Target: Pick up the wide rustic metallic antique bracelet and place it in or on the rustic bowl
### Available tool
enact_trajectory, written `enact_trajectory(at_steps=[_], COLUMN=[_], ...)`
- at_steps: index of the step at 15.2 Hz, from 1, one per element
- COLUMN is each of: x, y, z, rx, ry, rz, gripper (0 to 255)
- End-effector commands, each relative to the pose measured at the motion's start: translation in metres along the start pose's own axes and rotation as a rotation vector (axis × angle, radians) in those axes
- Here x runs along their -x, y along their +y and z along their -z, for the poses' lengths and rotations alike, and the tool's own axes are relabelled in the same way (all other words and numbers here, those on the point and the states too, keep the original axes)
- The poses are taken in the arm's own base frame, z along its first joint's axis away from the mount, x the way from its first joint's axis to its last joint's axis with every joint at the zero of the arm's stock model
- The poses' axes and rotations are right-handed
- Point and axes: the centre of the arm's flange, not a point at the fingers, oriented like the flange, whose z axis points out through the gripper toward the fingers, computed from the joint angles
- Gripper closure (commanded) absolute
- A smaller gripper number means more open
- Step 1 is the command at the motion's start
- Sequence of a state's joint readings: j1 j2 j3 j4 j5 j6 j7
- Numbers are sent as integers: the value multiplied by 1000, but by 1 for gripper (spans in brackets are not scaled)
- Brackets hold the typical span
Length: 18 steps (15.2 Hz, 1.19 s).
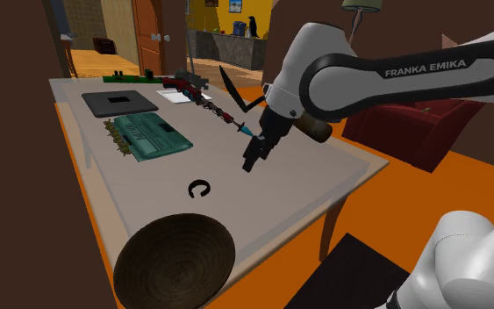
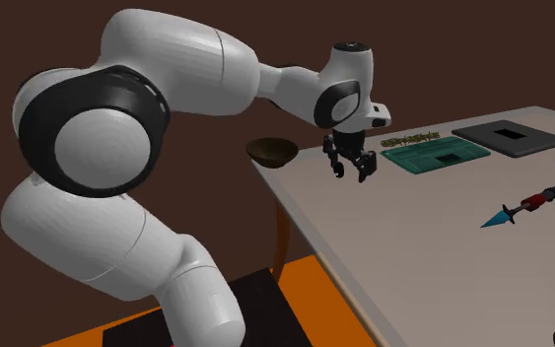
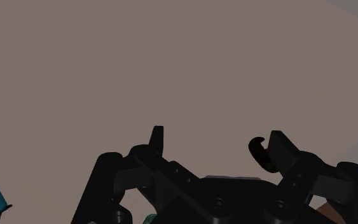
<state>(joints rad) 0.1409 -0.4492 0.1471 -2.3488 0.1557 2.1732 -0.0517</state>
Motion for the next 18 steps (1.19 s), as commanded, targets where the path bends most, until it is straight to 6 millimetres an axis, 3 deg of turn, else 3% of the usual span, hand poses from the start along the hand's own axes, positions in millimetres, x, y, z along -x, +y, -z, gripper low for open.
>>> enact_trajectory(at_steps=[1,9,18], x=[-13,-63,-68], y=[-14,-66,-74], z=[-14,-69,-110], rx=[-28,-136,-139], ry=[16,75,77], rz=[6,30,31], gripper=[0,0,0])
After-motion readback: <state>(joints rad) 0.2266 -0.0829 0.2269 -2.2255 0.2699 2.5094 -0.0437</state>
